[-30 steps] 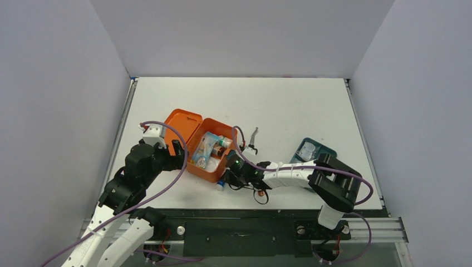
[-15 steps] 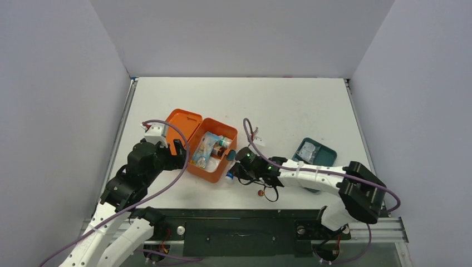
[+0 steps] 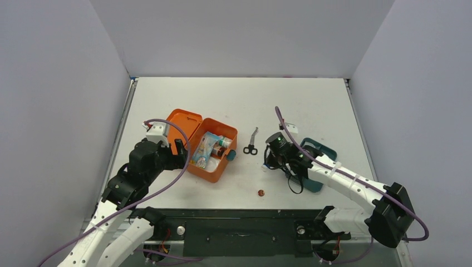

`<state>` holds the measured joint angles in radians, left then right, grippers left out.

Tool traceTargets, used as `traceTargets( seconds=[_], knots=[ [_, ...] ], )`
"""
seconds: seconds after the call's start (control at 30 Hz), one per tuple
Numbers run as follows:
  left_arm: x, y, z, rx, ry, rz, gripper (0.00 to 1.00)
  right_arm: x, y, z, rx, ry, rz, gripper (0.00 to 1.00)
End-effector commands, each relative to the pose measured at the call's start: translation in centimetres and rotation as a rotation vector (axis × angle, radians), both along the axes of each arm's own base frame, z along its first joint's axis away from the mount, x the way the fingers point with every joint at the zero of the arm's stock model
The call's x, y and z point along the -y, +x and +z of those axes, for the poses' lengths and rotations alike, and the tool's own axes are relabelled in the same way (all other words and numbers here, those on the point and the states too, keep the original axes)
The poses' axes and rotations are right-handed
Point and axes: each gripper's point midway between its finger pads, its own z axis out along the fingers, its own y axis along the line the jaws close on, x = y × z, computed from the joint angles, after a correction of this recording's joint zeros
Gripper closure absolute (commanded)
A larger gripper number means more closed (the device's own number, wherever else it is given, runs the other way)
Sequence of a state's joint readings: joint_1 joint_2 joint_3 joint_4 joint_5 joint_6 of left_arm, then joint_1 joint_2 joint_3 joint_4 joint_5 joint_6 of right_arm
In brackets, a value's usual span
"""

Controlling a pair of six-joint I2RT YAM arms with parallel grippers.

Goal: Organize the medicine kit

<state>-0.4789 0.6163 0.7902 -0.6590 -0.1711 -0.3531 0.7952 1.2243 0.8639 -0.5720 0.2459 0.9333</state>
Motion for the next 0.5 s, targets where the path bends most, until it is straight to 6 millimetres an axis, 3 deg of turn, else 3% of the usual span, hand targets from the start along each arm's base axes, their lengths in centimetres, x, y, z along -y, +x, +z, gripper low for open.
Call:
traceTargets(
  seconds=[0.0,0.1,0.23,0.47],
  knots=[
    [0.4,0.5,1.0,0.042,-0.008,-0.018,0.22,5.9,-0.3,0.7,-0.015,-0.174,-0.034,1.0],
    [0.4,0.5,1.1,0.043,-0.009,-0.019,0.22,9.6,-0.3,0.6,-0.058,-0.243,-0.104,1.0],
    [0.5,0.4,1.2,0.047,-0.013,-0.025,0.22,13.1,0.0,1.3,-0.083,-0.334,-0.167,1.0],
    [0.5,0.3,1.2,0.051,-0.013,-0.027,0.22,16.7,0.4,1.3,-0.158,-0.432,-0.221,1.0]
  ],
)
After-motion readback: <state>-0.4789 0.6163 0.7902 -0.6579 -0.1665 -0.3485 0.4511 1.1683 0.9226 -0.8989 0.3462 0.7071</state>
